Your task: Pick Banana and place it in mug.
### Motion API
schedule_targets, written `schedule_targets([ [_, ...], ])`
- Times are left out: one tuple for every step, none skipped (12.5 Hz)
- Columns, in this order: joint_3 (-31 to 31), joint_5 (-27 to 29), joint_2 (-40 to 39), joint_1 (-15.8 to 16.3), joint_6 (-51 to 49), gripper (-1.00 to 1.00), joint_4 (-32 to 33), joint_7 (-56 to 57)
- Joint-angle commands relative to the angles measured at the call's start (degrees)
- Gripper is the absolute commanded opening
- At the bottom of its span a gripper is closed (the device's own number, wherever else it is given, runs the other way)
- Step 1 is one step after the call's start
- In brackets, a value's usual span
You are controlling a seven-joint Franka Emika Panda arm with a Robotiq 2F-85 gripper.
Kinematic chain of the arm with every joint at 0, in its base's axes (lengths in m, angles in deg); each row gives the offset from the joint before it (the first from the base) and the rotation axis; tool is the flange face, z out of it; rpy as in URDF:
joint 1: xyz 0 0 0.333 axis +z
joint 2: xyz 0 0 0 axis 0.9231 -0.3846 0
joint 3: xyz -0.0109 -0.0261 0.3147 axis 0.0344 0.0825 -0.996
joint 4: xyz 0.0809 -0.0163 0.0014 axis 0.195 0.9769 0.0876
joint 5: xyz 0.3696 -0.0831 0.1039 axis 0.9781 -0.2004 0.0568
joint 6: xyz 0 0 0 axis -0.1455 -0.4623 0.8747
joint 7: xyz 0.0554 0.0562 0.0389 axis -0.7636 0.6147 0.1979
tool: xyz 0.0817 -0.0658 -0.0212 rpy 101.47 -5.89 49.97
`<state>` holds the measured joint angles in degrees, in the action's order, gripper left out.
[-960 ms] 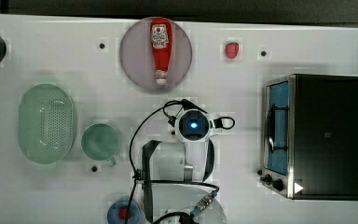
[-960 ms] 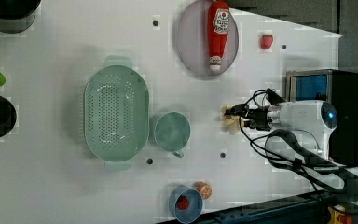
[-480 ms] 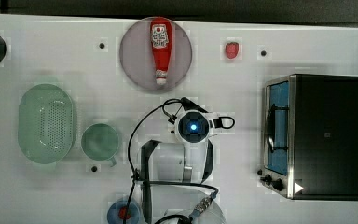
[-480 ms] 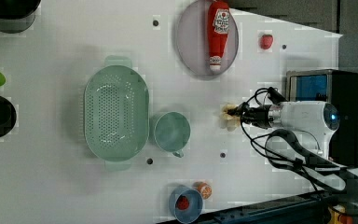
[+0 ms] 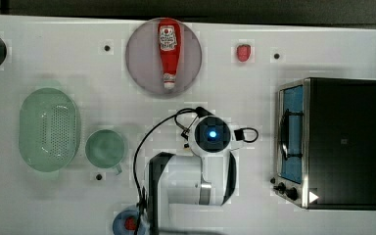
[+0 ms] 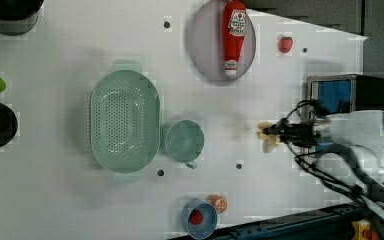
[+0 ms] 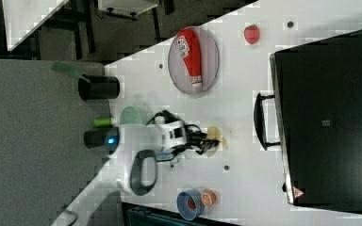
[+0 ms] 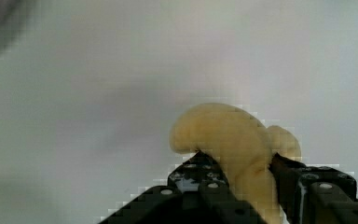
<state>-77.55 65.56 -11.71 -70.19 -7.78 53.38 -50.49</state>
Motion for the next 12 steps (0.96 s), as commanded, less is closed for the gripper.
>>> schedule_targets([
  [0.3, 0.53, 10.56, 1.12, -9.66, -0.26, -5.8, 1.17],
  [0.25, 0.53, 13.13, 1.12, -15.33, -0.26, -7.25, 1.1],
  [0.12, 0.53, 15.22, 1.13, -20.11, -0.26, -9.17, 0.84],
  [0.06, 0.53, 16.93, 1.13, -24.09, -0.26, -11.14, 0.54],
  [-0.12, 0.53, 18.41, 1.2, -27.45, -0.26, -12.82, 0.37],
  [-0.62, 0.54, 19.6, 1.4, -30.38, -0.26, -14.03, 0.29],
  [-1.47, 0.58, 20.52, 1.57, -32.67, -0.26, -14.81, -0.34],
  [-2.64, 0.98, 21.22, 1.74, -34.12, -0.26, -15.31, -2.13],
  [-4.11, 1.37, 21.74, 2.0, -34.87, -0.26, -15.6, -4.62],
  [-5.88, 1.61, 22.1, 2.43, -34.99, -0.26, -15.6, -7.02],
  [-7.9, 1.68, 22.12, 2.88, -35.14, -0.26, -15.58, -9.74],
  [-10.16, 1.8, 21.94, 3.33, -35.13, -0.26, -15.59, -13.3],
])
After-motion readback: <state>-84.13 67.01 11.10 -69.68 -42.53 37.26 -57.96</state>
